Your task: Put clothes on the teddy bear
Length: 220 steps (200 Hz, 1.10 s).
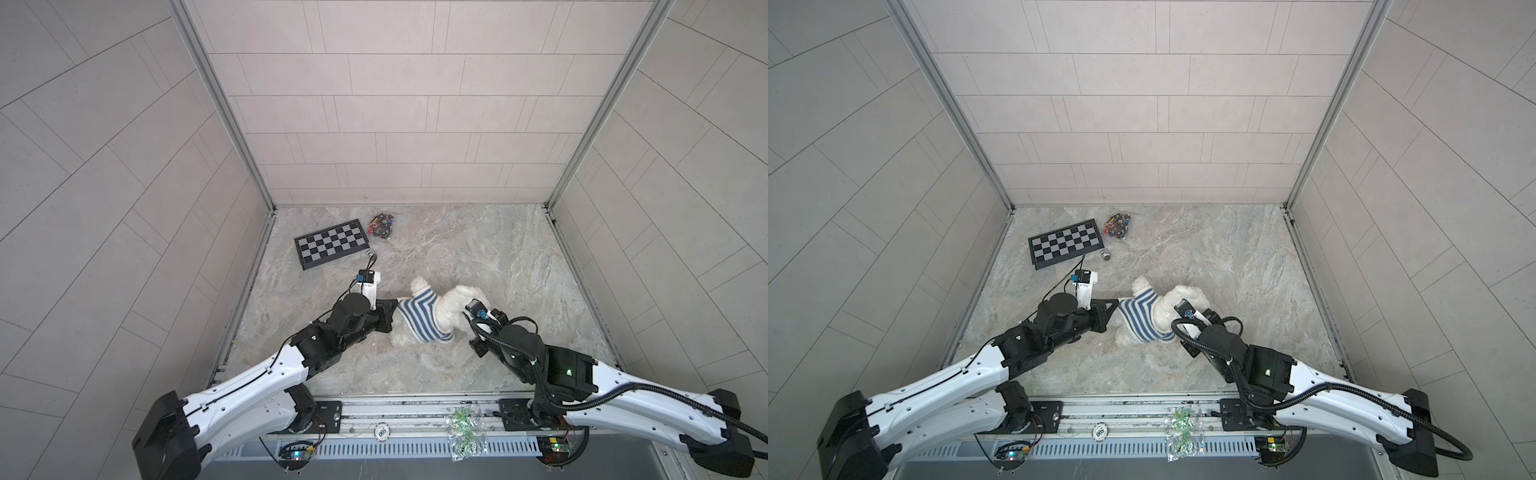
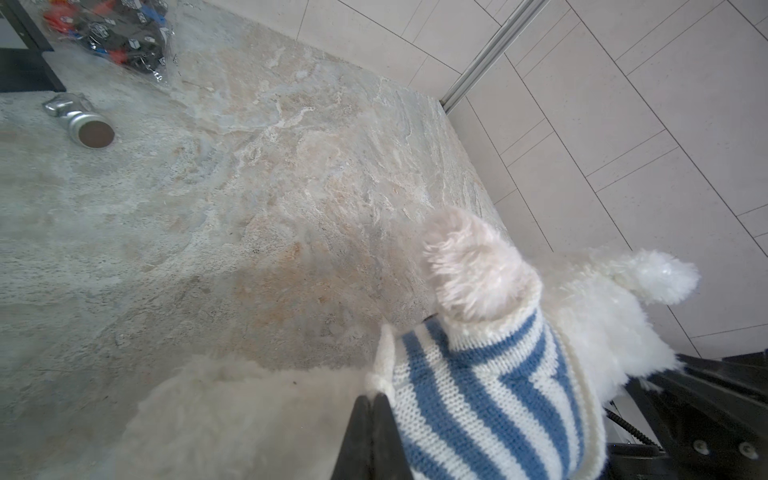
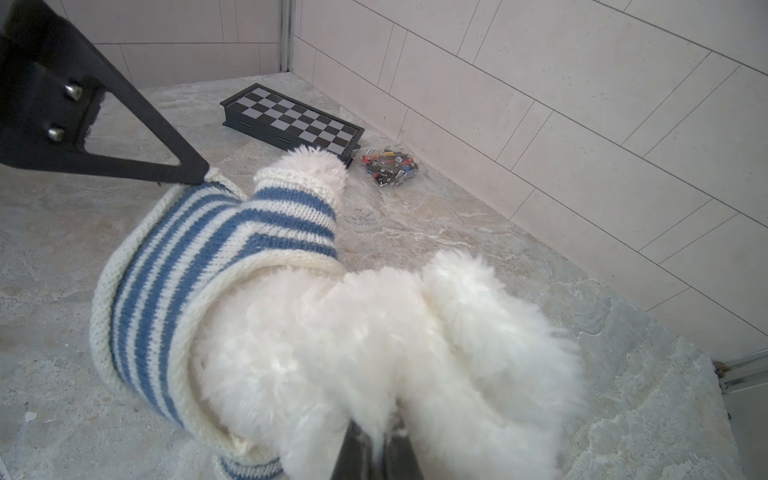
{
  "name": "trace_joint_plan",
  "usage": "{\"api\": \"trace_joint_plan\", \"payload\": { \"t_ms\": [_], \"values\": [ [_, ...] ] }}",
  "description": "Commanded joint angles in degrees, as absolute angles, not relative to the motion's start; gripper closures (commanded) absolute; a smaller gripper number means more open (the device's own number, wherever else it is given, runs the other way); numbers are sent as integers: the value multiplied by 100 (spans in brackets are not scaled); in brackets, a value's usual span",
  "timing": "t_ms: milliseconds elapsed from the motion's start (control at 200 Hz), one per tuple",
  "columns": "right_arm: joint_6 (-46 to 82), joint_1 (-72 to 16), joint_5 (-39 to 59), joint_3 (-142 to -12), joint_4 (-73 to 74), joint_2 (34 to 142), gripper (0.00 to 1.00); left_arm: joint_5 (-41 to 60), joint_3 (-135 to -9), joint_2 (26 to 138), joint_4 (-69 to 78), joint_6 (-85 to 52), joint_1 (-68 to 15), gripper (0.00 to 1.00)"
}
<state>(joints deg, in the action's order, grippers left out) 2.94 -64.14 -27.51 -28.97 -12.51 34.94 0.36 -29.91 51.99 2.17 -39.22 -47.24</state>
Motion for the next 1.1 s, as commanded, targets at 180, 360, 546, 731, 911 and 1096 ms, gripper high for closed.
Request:
{"api": "trace_joint_plan", "payload": {
  "t_ms": [180,360,546,731,911,1096],
  "values": [
    [495,-6425,-3095,-2979,-976,3443,100,-21,-2816,5335,462,-3942,-4620,100],
    [476,-6425,-3093,-3071,-927,3605,100,220,-3022,5394,476,-3789,-4828,91],
    [454,-6425,-3160,-3120,-897,3674,100,-410,-3085,4953,13,-3681,-5361,73],
    [439,-6425,-3198,-3164,-914,3745,100,-1002,-2891,4698,61,-4144,-6203,66],
    [442,-6425,-3208,-3228,-940,3753,100,-1229,-2829,5133,487,-4447,-6661,66],
    [446,-6425,-3193,-3227,-945,3721,100,-1076,-3071,5525,770,-4365,-6663,68]
  ]
}}
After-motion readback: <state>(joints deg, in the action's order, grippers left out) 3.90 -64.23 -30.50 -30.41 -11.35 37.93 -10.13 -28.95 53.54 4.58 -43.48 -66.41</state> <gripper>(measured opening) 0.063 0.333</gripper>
